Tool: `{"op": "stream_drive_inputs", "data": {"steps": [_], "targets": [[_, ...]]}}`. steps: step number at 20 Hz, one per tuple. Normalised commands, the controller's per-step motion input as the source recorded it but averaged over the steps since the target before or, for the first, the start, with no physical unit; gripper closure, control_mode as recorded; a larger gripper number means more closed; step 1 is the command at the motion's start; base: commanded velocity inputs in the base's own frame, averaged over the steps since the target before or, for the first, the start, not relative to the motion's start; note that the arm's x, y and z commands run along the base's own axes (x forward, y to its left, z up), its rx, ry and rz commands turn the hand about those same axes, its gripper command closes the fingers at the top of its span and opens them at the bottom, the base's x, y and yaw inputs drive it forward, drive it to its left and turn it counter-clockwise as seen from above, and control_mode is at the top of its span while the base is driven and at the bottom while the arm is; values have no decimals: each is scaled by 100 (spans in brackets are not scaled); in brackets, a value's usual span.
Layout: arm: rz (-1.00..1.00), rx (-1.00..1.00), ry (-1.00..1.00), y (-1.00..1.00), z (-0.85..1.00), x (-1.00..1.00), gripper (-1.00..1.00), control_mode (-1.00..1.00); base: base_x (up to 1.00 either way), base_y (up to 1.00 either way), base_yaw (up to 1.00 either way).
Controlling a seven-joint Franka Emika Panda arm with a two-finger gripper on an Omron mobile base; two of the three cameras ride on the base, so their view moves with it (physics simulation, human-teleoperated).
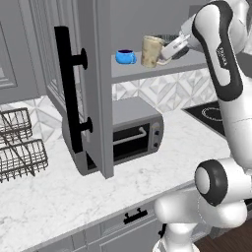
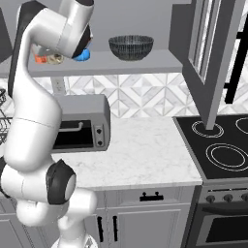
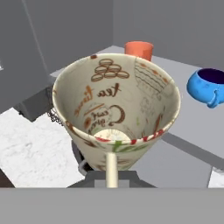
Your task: Gather all objects into one cabinet and sort the glasses and bowls to opposite sides.
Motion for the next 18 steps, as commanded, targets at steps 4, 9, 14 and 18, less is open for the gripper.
{"op": "stream_drive_inputs", "data": {"steps": [4, 9, 14, 18], "targets": [[-4, -2, 0, 11, 3, 59, 100, -100, 0, 0, 0], [-10, 0, -1, 39, 0, 18, 100, -100, 0, 0, 0], [-9, 0, -4, 26, 0, 52, 100, -100, 0, 0, 0], [0, 2, -3, 0, 0, 90, 100, -100, 0, 0, 0]]}}
